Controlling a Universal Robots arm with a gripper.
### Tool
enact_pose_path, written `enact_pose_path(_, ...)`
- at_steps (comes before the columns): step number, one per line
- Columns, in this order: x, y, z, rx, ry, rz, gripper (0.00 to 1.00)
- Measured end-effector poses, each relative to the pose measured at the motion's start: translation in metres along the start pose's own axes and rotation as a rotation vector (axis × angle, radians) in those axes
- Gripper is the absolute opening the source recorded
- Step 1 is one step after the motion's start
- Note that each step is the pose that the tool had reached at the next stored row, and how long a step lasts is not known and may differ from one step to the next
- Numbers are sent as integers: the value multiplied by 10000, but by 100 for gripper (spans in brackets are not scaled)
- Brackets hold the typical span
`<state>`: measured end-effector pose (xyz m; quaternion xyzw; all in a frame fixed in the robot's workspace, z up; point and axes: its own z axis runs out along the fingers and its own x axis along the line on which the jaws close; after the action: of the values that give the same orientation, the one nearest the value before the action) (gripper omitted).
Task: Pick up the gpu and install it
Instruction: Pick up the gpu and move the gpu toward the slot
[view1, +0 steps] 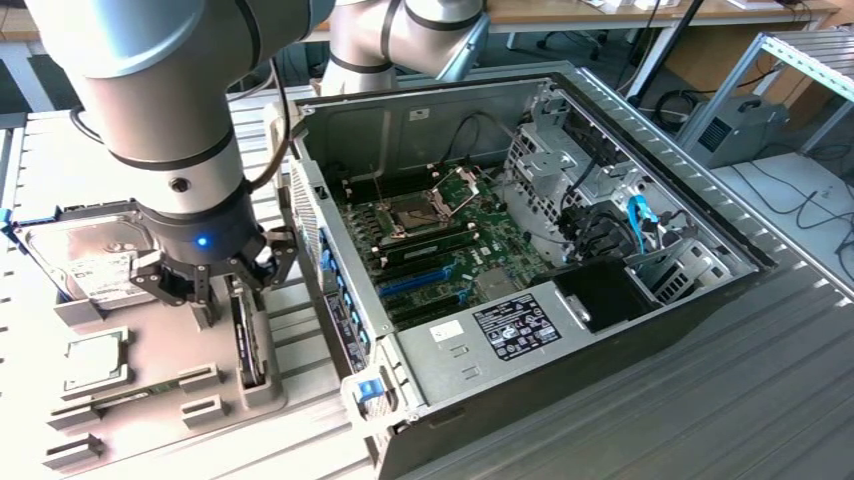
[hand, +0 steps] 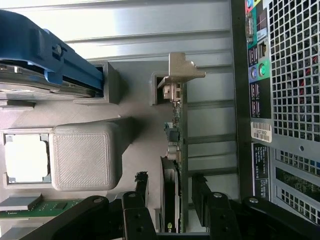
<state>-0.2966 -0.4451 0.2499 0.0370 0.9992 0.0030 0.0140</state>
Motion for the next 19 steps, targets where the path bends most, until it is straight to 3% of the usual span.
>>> enact_pose_path(15, 1, 0, 38, 1, 1, 0, 47)
enact_pose_path(19, 1, 0, 38, 2, 1, 0, 28)
